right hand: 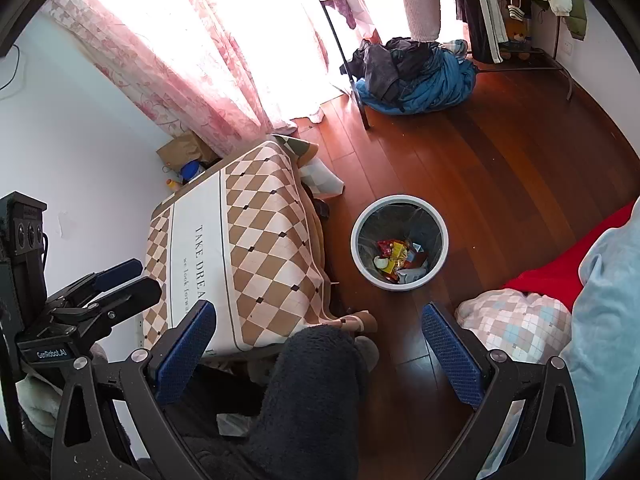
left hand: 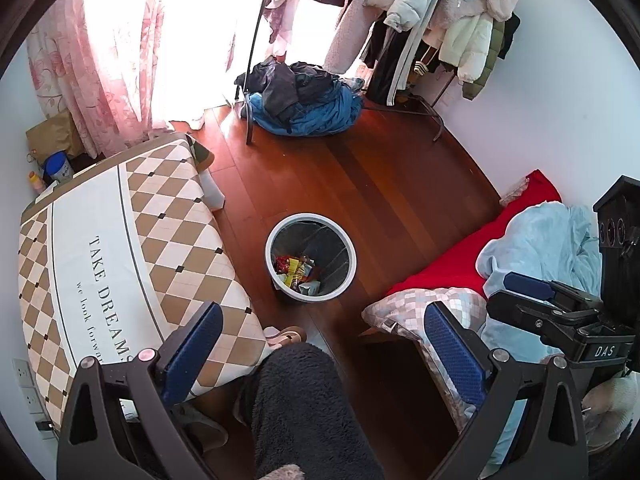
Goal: Collect trash
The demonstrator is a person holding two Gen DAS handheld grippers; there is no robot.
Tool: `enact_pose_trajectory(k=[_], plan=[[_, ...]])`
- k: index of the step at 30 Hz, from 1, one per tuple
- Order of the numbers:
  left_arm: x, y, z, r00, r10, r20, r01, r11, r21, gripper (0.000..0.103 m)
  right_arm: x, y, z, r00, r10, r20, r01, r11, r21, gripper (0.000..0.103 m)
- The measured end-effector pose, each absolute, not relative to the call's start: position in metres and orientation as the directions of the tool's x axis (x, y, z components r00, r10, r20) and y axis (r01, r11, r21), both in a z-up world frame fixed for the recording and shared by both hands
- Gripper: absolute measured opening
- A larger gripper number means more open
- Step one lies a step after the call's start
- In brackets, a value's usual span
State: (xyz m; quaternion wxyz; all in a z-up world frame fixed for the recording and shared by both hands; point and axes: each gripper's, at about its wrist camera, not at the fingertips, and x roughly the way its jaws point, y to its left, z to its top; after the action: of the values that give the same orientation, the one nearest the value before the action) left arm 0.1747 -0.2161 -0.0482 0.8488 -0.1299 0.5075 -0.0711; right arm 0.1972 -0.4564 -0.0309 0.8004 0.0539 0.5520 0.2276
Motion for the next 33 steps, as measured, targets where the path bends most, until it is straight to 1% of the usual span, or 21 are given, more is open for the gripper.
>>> enact_pose_trajectory(k=[33], plan=[[0.1763, -0.2247, -0.0456, 0.471, -0.287, -0.834, 0.006, 0.947, -0.322, 0.103, 0.1931, -0.4494, -0.0326, 0.274, 0.431, -0.859, -0.312, 0.885, 0.345, 0.103]])
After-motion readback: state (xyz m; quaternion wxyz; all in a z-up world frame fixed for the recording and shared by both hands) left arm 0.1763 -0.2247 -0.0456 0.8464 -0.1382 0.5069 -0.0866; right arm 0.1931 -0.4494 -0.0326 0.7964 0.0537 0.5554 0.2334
